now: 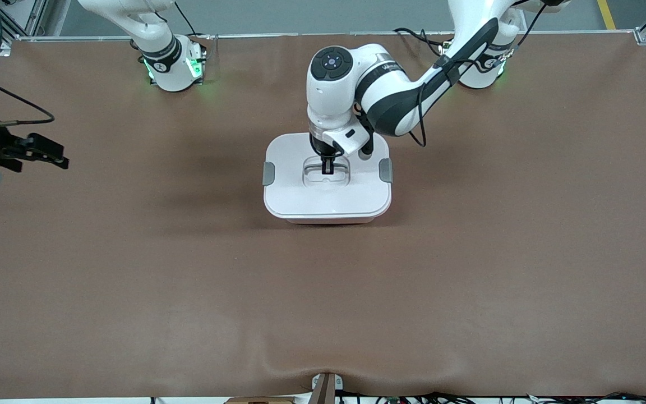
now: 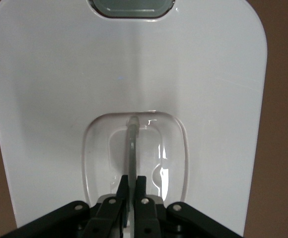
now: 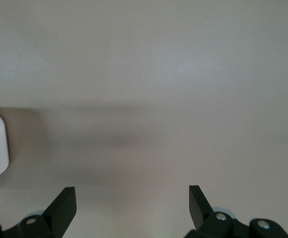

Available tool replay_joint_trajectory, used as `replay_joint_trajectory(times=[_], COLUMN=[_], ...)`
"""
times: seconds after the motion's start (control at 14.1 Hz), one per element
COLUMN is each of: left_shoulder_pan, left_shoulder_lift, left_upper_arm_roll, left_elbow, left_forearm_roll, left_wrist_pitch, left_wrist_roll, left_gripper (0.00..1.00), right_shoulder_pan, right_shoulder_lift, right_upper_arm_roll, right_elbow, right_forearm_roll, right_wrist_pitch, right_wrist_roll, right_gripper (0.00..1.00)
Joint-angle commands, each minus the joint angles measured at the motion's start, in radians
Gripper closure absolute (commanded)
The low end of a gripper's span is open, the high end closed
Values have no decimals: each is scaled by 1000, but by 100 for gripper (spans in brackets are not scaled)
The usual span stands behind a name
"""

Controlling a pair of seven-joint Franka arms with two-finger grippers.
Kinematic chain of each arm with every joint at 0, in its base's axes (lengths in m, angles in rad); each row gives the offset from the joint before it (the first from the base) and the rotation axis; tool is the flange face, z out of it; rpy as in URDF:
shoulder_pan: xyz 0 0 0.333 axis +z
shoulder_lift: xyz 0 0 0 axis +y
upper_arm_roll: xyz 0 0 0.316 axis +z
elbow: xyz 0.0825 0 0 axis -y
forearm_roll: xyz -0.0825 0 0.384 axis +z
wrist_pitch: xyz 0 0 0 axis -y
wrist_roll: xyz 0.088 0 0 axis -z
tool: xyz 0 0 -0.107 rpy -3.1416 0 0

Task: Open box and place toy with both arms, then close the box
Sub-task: 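Press the lid down onto the box with the left gripper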

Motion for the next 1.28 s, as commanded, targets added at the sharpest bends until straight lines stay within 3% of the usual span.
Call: replay_joint_trajectory(times=[0.0, 0.28, 1.21], left_shoulder_pan=[-9, -6, 11], left_shoulder_lift=[11, 23, 19], left_upper_arm_roll=[0, 0, -1], left_elbow=[12, -2, -31], left_forearm_roll=[26, 26, 32], left_wrist_pitch=[5, -1, -7], left_wrist_roll=[-19, -2, 0], left_gripper=[100, 100, 100], right_shoulder_pan=[-29, -21, -24], right_shoulder_lift=[-41, -41, -20], right_upper_arm_roll=[-17, -18, -14], right_elbow=[-12, -12, -7], right_forearm_roll=[-11, -11, -24], right_wrist_pitch=[-9, -44, 17], right_wrist_roll=[25, 114, 105], right_gripper=[0, 0, 0])
